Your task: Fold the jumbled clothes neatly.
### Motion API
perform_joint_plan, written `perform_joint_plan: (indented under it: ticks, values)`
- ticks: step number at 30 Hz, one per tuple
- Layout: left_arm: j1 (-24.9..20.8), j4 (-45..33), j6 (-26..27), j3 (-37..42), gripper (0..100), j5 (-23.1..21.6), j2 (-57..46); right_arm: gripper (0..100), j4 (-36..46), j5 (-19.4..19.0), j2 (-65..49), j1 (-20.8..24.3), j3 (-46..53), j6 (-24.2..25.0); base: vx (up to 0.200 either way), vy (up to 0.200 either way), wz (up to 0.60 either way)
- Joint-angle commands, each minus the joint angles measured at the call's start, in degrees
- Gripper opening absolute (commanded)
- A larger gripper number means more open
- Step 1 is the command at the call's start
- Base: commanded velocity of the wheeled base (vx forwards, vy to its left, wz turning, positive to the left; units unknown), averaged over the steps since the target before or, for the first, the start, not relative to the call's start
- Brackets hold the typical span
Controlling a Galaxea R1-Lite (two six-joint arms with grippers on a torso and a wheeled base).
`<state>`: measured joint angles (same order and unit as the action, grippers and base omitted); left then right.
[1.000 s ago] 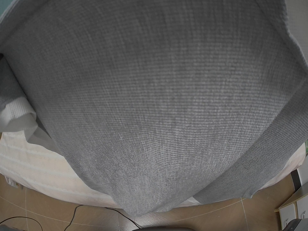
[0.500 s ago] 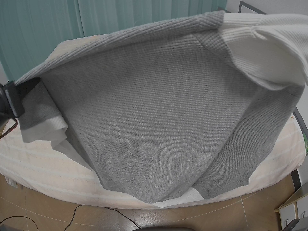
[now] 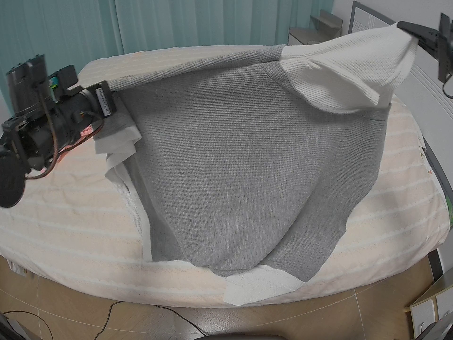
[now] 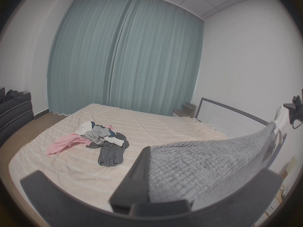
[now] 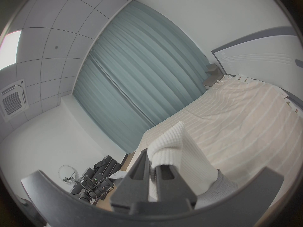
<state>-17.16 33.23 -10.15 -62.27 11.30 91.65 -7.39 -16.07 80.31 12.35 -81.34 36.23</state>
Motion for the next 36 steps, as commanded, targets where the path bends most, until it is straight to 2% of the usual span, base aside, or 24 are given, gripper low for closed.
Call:
perform_joint_plan:
  ticks: [1, 6, 10, 16, 23, 24, 30, 32, 36]
  values:
    - [2.4, 4.91, -2.15, -14.99, 0, 3.11, 20.15, 0, -12.12, 0.07, 16.98, -1.89, -0.4, 0.07, 0.0, 0.0, 0.0]
    - [4.16, 6.93, -2.59, -22.9, 0, 4.52, 27.0, 0, -18.8, 0.16, 23.22, -1.89, -3.3, 0.07, 0.0, 0.0, 0.0]
    - [5.65, 7.9, -3.64, -30.28, 0, 6.89, 34.03, 0, -22.41, 2.36, 31.22, -1.8, -10.07, 0.07, 0.0, 0.0, 0.0]
    - [6.27, 7.99, -3.82, -38.1, 0, 9.09, 42.03, 0, -23.11, 4.82, 38.16, -1.8, -16.05, 0.6, 0.0, 0.0, 0.0]
    - [6.09, 6.85, -3.56, -48.74, 0, 10.76, 49.42, 0, -24.87, 5.17, 41.77, -1.89, -17.54, 3.76, 0.0, 0.0, 0.0]
    - [5.91, 5.7, -3.56, -50.85, 100, 10.85, 50.65, 100, -25.48, 5.34, 43.53, -1.98, -18.42, 3.76, 0.0, 0.0, 0.0]
    - [5.83, 4.03, -3.47, -52.32, 100, 10.94, 55.13, 100, -27.24, 4.91, 47.66, -2.33, -20.44, 5.52, 0.0, 0.0, 0.0]
    - [6.27, 2.63, -2.41, -52.32, 100, 11.73, 57.41, 100, -26.98, 5.52, 49.94, -2.24, -20.88, 8.42, 0.0, 0.0, 0.0]
    - [7.76, 1.66, -0.13, -52.32, 100, 13.4, 59.08, 100, -27.07, 7.89, 50.82, -3.03, -20.27, 9.21, 0.0, 0.0, 0.0]
